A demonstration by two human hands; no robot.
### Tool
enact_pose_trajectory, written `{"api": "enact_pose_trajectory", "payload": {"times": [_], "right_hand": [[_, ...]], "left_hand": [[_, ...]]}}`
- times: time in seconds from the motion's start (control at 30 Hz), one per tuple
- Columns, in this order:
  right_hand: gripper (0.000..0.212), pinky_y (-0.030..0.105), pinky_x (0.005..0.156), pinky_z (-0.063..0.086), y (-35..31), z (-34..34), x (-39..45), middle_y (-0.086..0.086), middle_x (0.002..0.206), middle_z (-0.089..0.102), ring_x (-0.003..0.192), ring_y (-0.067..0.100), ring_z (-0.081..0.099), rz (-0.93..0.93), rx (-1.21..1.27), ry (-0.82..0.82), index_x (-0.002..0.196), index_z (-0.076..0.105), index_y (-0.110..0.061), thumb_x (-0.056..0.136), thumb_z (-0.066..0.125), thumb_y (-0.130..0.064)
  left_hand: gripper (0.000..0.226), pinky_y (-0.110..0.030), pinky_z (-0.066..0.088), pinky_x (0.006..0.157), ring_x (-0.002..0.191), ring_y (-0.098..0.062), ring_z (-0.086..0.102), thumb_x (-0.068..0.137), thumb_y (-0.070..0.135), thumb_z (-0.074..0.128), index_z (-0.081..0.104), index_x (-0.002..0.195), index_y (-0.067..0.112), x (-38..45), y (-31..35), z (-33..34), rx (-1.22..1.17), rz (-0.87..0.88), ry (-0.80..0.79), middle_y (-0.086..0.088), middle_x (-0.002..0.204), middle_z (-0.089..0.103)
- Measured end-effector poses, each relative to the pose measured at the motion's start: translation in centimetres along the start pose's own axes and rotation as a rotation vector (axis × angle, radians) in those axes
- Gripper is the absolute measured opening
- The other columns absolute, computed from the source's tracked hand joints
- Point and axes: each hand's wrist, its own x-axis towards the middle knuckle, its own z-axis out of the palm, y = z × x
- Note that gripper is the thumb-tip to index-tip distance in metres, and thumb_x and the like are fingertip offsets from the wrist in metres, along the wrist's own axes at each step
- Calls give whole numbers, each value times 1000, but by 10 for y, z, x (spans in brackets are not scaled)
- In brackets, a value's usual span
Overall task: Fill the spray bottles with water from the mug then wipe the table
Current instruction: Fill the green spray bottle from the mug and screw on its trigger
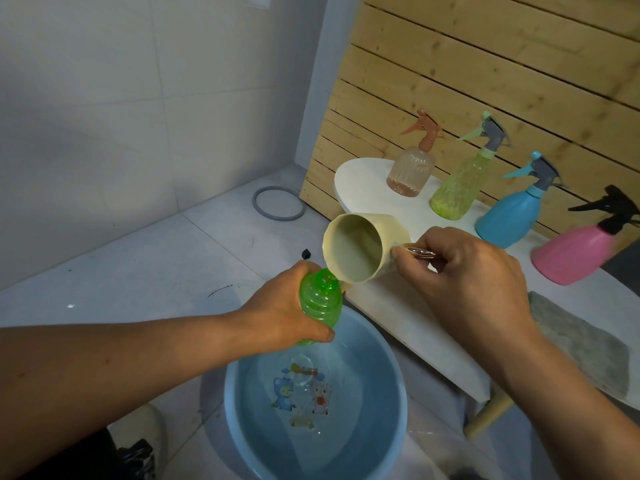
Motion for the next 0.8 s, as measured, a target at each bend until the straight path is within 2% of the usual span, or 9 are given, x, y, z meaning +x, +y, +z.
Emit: {"api": "enact_pose_trajectory", "payload": {"times": [0.8], "right_hand": [[34, 23, 49, 21, -2, -2, -2, -10, 55, 40, 52, 7, 39, -68, -13, 26, 65, 50, -27, 91, 61, -46]], "left_hand": [[88, -17, 50, 75, 102, -3, 59, 64, 33, 98, 43, 131, 44, 0, -1, 0, -8, -1, -3, 18, 114, 59]]}}
